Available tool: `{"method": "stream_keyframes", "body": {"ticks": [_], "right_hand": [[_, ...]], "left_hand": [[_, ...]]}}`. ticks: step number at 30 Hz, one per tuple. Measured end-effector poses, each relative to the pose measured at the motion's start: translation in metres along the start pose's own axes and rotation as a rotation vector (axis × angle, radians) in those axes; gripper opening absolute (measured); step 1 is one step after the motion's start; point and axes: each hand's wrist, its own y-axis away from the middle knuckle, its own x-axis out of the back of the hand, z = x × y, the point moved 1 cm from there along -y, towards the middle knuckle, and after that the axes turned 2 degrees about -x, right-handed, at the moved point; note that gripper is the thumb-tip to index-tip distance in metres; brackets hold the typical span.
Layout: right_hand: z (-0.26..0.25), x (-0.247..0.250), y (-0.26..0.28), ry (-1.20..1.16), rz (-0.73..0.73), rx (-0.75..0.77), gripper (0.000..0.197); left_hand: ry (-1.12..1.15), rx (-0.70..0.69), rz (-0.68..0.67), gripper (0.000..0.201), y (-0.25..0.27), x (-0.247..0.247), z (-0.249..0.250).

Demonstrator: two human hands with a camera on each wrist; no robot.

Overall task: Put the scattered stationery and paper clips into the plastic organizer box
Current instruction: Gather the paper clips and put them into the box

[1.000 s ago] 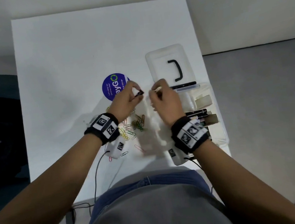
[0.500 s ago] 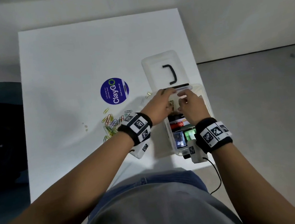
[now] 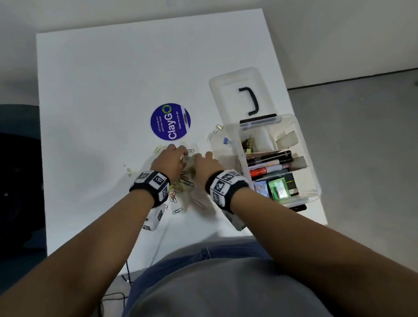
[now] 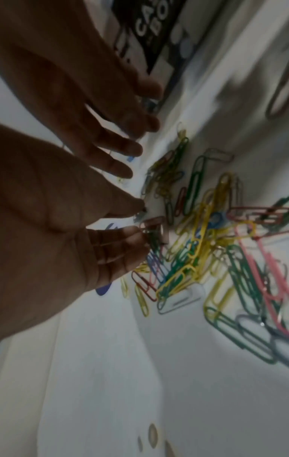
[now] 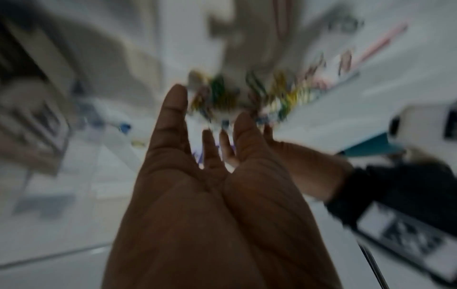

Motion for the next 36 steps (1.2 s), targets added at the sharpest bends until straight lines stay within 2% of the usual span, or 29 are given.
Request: {"method": "stream_keyframes", "body": {"ticks": [3, 5, 9, 12, 15, 17, 19, 22, 26, 29, 32, 34, 36], "right_hand": [[0.006, -0.024, -0.007, -0.023, 0.052, -0.056, 0.042], [0.008, -0.035, -0.009, 0.003, 0.082, 0.003, 0.039], [0.019, -0.046, -0.007, 0.084, 0.039, 0.11, 0.04], [0.027, -0.048, -0.005, 0.084, 0.016, 0.092, 0.037], [0.031, -0.048, -0.002, 0.038, 0.002, 0.09, 0.04], [0.031, -0.047, -0.001, 0.029, 0.016, 0.075, 0.04], [0.032, -0.044, 0.002, -0.006, 0.028, 0.042, 0.04], [0.035, -0.036, 0.005, -0.047, -0.004, -0.001, 0.04], [0.035, -0.029, 0.008, -0.07, 0.05, 0.011, 0.035], [0.032, -0.019, 0.011, -0.12, 0.064, 0.043, 0.035], [0.033, 0.001, 0.019, -0.162, 0.135, 0.098, 0.03], [0.037, 0.019, 0.029, -0.215, 0.212, 0.147, 0.021], [0.046, 0.042, 0.04, -0.308, 0.3, 0.175, 0.007]], "left_hand": [[-0.084, -0.024, 0.0, 0.029, -0.006, -0.005, 0.002], [-0.168, -0.028, -0.01, 0.024, -0.007, -0.006, 0.0], [-0.238, -0.045, -0.03, 0.021, -0.001, -0.006, -0.003], [-0.082, -0.082, 0.055, 0.016, 0.008, 0.006, 0.01], [0.156, -0.23, 0.168, 0.015, 0.018, 0.033, 0.052], [0.233, -0.334, 0.211, 0.013, 0.017, 0.05, 0.088], [0.25, -0.416, 0.22, 0.012, 0.011, 0.058, 0.119], [0.23, -0.479, 0.164, 0.015, 0.002, 0.059, 0.144], [0.249, -0.365, 0.14, 0.023, -0.004, 0.061, 0.127], [0.262, -0.18, 0.187, 0.019, -0.005, 0.062, 0.077], [0.149, -0.038, 0.142, 0.022, -0.007, 0.051, 0.03], [0.058, 0.04, 0.061, 0.032, -0.007, 0.039, 0.013], [-0.044, 0.146, -0.013, 0.057, -0.005, 0.026, 0.0]]}}
